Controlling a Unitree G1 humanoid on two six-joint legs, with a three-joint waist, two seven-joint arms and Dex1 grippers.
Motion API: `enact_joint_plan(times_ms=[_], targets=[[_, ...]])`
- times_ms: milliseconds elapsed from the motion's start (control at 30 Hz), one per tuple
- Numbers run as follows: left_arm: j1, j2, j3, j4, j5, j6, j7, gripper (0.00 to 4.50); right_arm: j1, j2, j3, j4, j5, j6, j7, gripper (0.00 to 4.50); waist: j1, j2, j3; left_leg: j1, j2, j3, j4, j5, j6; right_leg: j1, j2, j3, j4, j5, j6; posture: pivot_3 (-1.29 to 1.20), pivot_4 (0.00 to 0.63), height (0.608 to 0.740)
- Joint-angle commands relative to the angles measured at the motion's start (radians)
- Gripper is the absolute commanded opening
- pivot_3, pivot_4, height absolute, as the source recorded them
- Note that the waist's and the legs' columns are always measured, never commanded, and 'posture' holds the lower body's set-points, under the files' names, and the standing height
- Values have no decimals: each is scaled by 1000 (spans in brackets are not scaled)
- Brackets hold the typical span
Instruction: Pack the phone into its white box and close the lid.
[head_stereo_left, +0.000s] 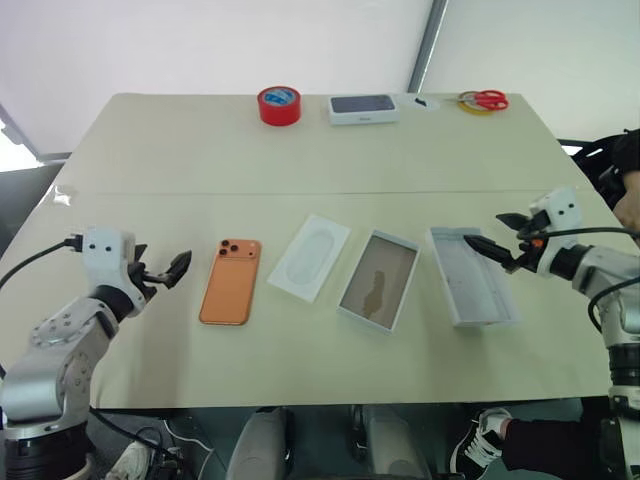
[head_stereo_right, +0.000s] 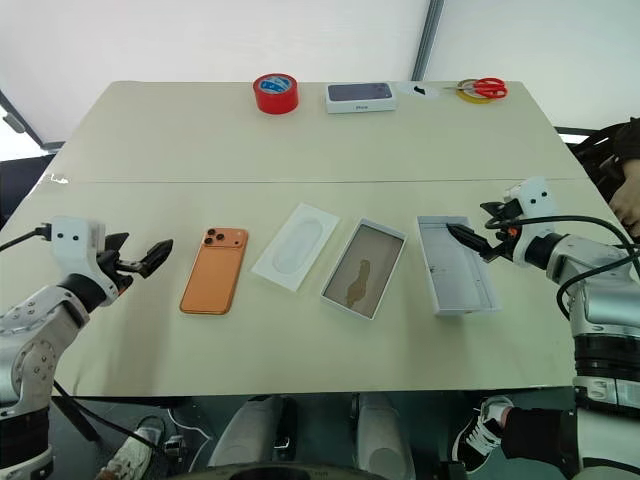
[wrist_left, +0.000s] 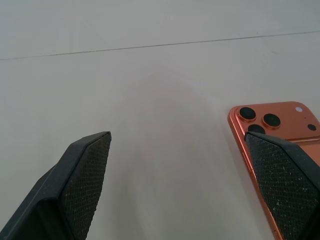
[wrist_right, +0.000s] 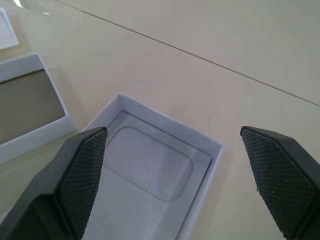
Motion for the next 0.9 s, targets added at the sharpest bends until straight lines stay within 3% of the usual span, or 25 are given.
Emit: enact_joint_plan(times_ms=[33, 500, 733, 900], targets=[[-7, 15, 19, -23, -2, -14, 0, 4500, 1, -17, -35, -43, 17, 3, -2, 4448, -1, 0, 0, 0, 0, 0, 0, 0, 0, 0, 0, 0, 0, 0, 0, 0, 150, 732], [-20, 26, 5, -30, -20, -13, -23, 4500, 4, -2, -3, -163, 54, 67, 2, 4448, 0, 0, 0, 0, 0, 0, 0, 0, 0, 0, 0, 0, 0, 0, 0, 0, 150, 732], [-81, -43, -136, -101, -76, 56, -30, 4500, 52, -13, 23, -394, 147, 192, 48, 4448, 3, 0, 0, 0, 0, -1, 0, 0, 0, 1, 0, 0, 0, 0, 1, 0, 150, 732], [-169, -102, -263, -129, -118, 143, -21, 4500, 66, -10, 109, -538, 147, 226, 51, 4448, 1, 0, 0, 0, 0, -2, 1, 0, 0, 1, 0, -1, 0, 0, 1, 0, 150, 732]])
